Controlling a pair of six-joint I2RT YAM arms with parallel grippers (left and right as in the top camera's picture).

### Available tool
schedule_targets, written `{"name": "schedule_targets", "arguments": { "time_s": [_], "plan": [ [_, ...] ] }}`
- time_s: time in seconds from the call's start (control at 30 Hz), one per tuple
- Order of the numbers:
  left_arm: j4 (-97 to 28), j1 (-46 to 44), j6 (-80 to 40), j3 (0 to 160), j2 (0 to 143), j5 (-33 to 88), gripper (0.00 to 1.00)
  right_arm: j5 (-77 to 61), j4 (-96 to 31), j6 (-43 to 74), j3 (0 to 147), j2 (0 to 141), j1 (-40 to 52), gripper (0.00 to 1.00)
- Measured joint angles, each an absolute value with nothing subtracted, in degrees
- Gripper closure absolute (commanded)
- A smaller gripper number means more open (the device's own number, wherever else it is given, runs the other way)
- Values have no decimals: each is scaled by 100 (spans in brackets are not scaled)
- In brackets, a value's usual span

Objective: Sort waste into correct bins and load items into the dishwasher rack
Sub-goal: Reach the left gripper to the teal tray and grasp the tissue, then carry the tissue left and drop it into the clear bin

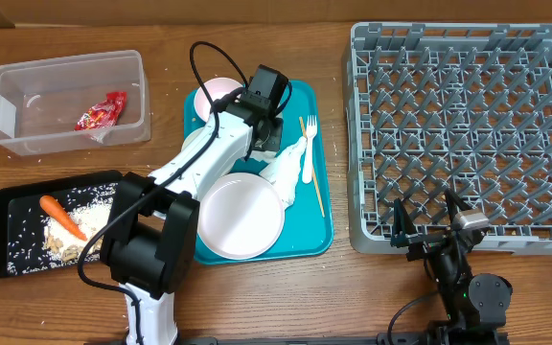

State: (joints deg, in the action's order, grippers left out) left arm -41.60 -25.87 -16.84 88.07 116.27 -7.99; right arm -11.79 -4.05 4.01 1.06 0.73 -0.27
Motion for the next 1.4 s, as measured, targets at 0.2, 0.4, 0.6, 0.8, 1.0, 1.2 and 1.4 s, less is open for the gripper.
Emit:
{"name": "schedule_targets", "arguments": {
  "time_s": [0.2,0.4,0.6,0.8,1.0,1.2,1.4],
  "plan": [
    [-5437,-2587,-1684,9413,11546,-797,96,-1179,-403,401,106,73,-27,0],
    [-5916,-2574,-1682,9922,10774,-797,96,-1179,-403,401,106,73,-27,0],
    [-5902,-2139,-1682,10060,9662,-1050,96,-1179,-401,399,106,73,-30,0],
    [-5404,-849,-1658,10077,9373,-1444,96,-1179,-401,397,106,73,-27,0],
    [-4659,526,-1608,10077,9675,-1391,96,-1177,-401,401,106,73,-27,0],
    [-4403,1437,-1544,10079,10455,-1199,0,-1181,-403,401,106,73,-27,0],
    [-4945,1658,-1529,10077,10934,-1127,0,-1181,-403,399,106,73,-27,0]
  ]
}}
